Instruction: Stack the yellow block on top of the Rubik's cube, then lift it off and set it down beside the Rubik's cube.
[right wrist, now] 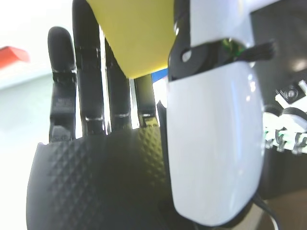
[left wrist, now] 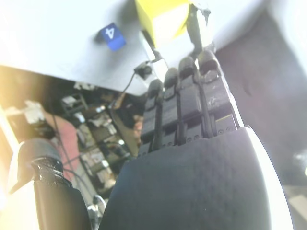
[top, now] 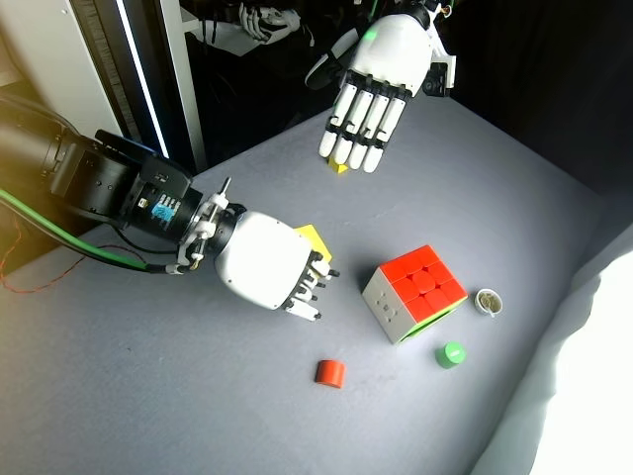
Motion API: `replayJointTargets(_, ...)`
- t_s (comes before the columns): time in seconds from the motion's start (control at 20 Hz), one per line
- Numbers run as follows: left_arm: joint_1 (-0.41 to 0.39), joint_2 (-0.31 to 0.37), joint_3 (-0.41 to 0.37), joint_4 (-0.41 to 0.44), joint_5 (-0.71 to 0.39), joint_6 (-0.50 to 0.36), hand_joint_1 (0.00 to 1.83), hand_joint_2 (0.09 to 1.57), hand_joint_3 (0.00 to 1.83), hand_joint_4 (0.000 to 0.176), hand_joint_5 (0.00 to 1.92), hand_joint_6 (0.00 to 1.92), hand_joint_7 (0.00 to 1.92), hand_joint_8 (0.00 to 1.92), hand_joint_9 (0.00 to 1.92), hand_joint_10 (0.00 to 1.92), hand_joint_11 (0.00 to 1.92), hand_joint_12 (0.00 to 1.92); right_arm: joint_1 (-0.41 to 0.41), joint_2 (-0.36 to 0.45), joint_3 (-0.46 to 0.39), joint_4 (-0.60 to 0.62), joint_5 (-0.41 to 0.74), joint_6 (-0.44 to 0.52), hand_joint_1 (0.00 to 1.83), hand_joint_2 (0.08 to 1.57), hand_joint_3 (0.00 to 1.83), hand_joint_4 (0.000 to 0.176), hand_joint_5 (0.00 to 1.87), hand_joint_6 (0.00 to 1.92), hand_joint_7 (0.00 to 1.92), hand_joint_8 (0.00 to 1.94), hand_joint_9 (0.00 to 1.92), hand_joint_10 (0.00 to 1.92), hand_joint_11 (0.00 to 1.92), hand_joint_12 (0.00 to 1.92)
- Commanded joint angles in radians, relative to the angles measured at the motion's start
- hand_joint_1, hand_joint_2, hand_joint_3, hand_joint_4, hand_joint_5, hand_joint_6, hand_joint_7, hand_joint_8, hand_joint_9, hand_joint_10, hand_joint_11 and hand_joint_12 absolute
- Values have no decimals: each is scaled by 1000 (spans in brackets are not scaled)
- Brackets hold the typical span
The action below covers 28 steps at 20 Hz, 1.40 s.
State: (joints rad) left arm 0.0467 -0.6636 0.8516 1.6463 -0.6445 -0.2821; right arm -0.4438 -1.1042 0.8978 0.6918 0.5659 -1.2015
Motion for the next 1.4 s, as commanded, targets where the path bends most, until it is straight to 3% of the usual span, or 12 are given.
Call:
replayJointTargets(0.0,-6,8,-2,-61,-19,8,187,931,0,0,166,5,212,8,221,10,167,34,-3,6,-4,-28,99,20,1214,1161,0,0,805,1141,989,1090,846,683,261,1450)
replayJointTargets(0.15,-6,8,-1,-100,-21,47,182,932,0,0,163,8,216,8,221,7,165,32,-20,2,-4,-28,111,30,1191,1165,1,8,825,1168,943,1104,774,511,95,1477)
replayJointTargets(0.2,-8,8,2,-119,-26,76,171,932,0,0,165,8,221,9,225,8,165,32,-31,1,-4,-28,132,39,1132,1166,0,0,862,1143,893,551,767,424,123,1426)
replayJointTargets(0.25,-13,8,4,-119,-27,79,173,930,0,0,168,8,221,7,223,6,166,31,-39,0,-4,-30,146,45,1102,1166,0,0,870,1142,920,226,762,299,117,1414)
replayJointTargets(0.3,-15,8,4,-119,-27,86,164,933,0,0,171,8,221,7,223,6,168,32,-52,0,-4,-52,165,57,1107,1129,0,0,782,529,891,89,731,202,117,1376)
replayJointTargets(0.35,-18,8,5,-129,-27,98,163,936,2,0,159,2,205,1,207,0,153,25,-65,-1,-4,-82,177,68,1090,1099,0,0,831,225,881,29,738,128,146,1350)
replayJointTargets(0.55,-3,15,-3,-200,-7,174,178,936,1,0,184,9,225,7,226,7,173,32,-90,0,-3,-100,190,72,1113,1076,0,0,791,6,780,0,692,12,185,1250)
replayJointTargets(0.7,20,29,-10,-177,10,147,172,934,0,0,147,0,193,0,198,0,155,24,-99,0,-3,-100,190,73,1109,1062,0,0,771,0,758,0,667,1,163,1248)
replayJointTargets(0.8,88,21,-12,-155,4,32,167,934,0,0,151,2,196,2,200,1,155,24,-107,1,-3,-100,191,73,1084,1056,0,0,734,0,734,0,660,0,204,1191)
replayJointTargets(0.95,112,24,-24,-190,0,80,186,940,2,0,137,0,181,0,184,0,140,16,-116,2,-3,-101,190,73,1066,1013,0,0,689,0,646,0,562,0,121,1126)
replayJointTargets(1.1,195,24,-23,-412,-32,283,110,947,4,0,138,1,181,0,191,3,157,23,-118,5,-3,-103,190,73,997,959,0,0,589,0,545,0,474,0,45,1094)
replayJointTargets(1.35,254,31,-32,-517,-81,384,148,939,0,0,150,2,209,7,216,8,170,27,-121,9,-3,-103,190,73,858,871,0,0,210,0,185,6,185,1,0,669)
